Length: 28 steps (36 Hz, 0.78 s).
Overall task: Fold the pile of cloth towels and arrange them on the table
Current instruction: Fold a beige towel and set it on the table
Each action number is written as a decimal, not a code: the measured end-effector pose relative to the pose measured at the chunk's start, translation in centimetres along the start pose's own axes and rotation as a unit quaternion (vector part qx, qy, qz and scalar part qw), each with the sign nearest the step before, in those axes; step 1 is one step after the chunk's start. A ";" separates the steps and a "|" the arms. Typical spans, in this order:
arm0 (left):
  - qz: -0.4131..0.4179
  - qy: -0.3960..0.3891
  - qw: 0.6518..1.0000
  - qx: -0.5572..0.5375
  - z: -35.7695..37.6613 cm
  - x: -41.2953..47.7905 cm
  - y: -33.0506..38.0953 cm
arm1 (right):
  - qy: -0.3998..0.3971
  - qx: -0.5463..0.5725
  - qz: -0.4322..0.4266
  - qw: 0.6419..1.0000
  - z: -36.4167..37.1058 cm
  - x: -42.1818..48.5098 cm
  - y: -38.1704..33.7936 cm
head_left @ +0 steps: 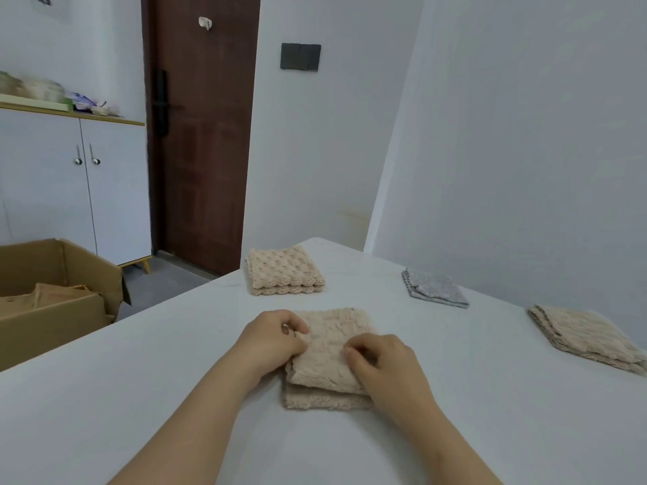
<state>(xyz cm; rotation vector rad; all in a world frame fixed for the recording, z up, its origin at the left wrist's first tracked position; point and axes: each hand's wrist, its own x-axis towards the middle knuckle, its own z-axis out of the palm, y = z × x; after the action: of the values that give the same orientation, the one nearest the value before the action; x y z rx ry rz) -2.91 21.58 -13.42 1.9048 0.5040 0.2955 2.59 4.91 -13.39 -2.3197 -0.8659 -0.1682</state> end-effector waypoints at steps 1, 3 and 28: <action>0.006 -0.004 0.999 0.047 0.0 -0.2 0.1 | -0.015 -0.013 -0.003 1.000 0.2 0.0 0.4; 0.021 0.005 0.991 0.135 0.1 -0.7 0.5 | -0.006 -0.009 -0.011 1.000 0.4 0.1 0.7; 0.090 0.047 0.923 0.371 2.8 -2.8 -1.0 | -0.023 -0.005 0.094 0.995 0.8 -1.2 0.9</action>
<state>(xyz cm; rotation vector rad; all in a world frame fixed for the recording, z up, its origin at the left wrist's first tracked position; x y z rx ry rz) -4.35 18.30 -15.29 2.6966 0.5499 0.3462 2.13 4.25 -14.84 -2.4079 -0.6649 -0.0389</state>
